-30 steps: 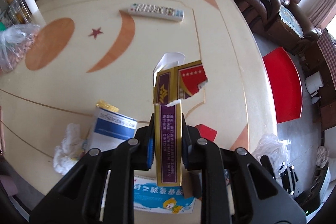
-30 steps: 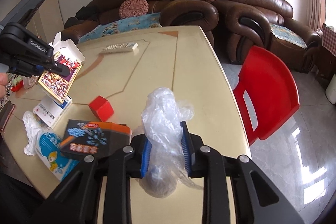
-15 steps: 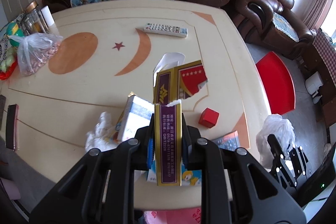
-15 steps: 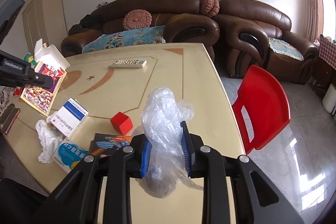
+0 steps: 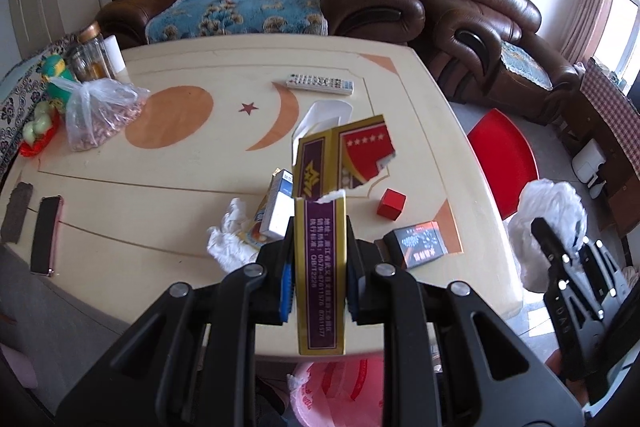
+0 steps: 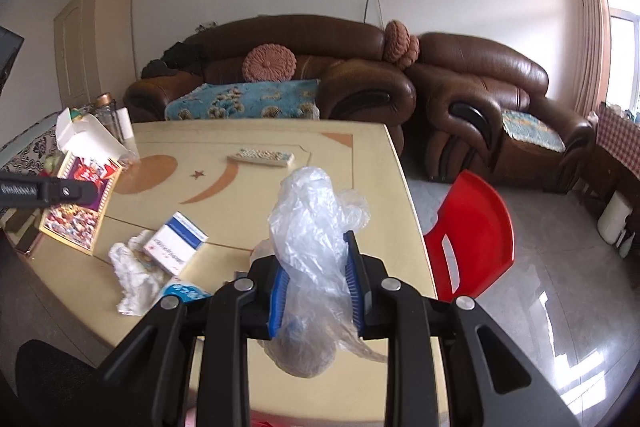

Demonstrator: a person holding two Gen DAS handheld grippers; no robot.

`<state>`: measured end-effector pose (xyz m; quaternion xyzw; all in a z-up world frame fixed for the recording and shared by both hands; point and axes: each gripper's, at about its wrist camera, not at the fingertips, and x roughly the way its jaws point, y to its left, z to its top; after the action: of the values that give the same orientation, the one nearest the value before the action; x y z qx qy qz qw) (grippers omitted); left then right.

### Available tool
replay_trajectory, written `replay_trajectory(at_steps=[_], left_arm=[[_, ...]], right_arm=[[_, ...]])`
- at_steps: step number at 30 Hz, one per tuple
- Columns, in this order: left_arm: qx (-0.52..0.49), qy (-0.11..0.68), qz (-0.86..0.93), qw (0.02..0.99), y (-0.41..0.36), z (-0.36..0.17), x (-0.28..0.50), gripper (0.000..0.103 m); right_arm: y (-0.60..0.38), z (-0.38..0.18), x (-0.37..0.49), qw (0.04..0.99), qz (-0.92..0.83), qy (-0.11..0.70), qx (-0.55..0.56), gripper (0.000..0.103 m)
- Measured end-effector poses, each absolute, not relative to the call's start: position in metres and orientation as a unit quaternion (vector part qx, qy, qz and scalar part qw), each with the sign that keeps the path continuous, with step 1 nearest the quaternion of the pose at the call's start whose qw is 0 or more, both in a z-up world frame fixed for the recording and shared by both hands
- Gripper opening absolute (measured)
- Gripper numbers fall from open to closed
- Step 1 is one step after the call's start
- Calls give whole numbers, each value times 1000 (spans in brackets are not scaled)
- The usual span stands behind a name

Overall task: Collect trash
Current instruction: 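Carry the cigarette box and plastic bag down over the pink bin with both tools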

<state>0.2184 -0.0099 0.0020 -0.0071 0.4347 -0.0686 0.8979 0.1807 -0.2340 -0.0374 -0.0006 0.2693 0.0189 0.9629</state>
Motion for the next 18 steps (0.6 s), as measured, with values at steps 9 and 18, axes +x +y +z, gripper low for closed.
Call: replay_trajectory(at_steps=[9,18], left_arm=[[18,415,-88,905,-13,9,167,21],[35,401,-104,910,-15,10,128,21]], right_arm=[[-211,-12,133,967,44,249,-13,26],[-199,5,88,971,57,230,-23,26]])
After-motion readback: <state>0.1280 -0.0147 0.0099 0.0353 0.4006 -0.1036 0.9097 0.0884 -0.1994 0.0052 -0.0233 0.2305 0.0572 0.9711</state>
